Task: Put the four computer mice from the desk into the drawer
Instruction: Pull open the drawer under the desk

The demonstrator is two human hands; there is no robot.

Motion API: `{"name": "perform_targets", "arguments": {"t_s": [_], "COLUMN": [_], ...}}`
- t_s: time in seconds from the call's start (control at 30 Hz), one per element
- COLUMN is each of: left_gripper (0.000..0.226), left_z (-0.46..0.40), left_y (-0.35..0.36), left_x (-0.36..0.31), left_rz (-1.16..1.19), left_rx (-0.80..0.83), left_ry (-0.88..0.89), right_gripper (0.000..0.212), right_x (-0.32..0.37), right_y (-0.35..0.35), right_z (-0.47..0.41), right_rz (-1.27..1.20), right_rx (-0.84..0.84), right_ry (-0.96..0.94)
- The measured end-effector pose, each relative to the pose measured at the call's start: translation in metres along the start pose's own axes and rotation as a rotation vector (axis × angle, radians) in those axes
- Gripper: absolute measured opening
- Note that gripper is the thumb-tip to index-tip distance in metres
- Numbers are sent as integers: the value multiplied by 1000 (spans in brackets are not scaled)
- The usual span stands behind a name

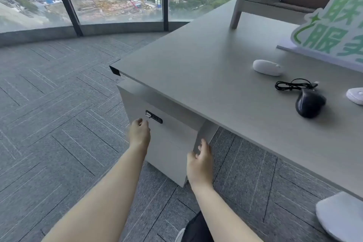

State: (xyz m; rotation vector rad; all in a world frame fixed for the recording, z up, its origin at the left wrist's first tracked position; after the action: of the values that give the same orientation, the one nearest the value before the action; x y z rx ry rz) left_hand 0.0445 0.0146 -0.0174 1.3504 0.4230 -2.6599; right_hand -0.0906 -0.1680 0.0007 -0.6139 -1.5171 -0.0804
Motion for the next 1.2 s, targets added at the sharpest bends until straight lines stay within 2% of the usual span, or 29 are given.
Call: {"name": "perform_targets", "arguments": {"t_s": [0.17, 0.4, 0.5, 0.57, 0.63, 0.67, 0.77, 0.87, 1.03, 1.2], "left_gripper": [38, 16, 20, 24, 17, 14, 17, 20, 20, 37], "left_z": [-21, -39, -38, -37, -31, -27, -12, 2, 31, 54], "left_y": [20, 24, 22, 16, 7, -1, -32, -67, -122, -176], "left_x": [-6, -11, -11, -9, -2, 4, 23, 42, 69, 99], "left_rz": [196, 233, 233, 220, 204, 202, 216, 221, 261, 301], "left_rx": [77, 39, 48, 46, 41, 33, 13, -24, -70, -84], "left_ry": [-146, -183, -191, -187, -169, -160, -146, -138, -150, -171], "right_gripper": [54, 41, 37, 30, 15, 12, 24, 33, 35, 44], "right_x": [-6, -12, -11, -7, -3, 0, 6, 11, 25, 35], "right_y": [11, 10, 10, 7, 4, 2, 0, 5, 21, 43], "right_z": [-12, -20, -18, -13, -6, 0, 18, 36, 76, 116], "right_rz": [12, 12, 45, 65, 61, 58, 91, 178, 140, 129], "right_rx": [-26, -107, -97, -86, -62, -38, 76, 254, 537, 748], "right_ry": [-5, 30, 10, -10, -35, -50, -109, -169, -238, -249]}}
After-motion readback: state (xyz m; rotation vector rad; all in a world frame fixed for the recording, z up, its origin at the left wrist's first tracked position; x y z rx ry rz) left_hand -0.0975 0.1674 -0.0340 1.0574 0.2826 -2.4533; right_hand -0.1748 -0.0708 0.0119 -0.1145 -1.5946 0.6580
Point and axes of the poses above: each hand's wrist, its own z-axis away from the middle knuckle, its own y-axis out of the palm, x = y × z, the point moved 5 cm from there along -z, towards the middle knuckle, and after that the axes turned 14 degrees about -y, right-handed, at the moved point
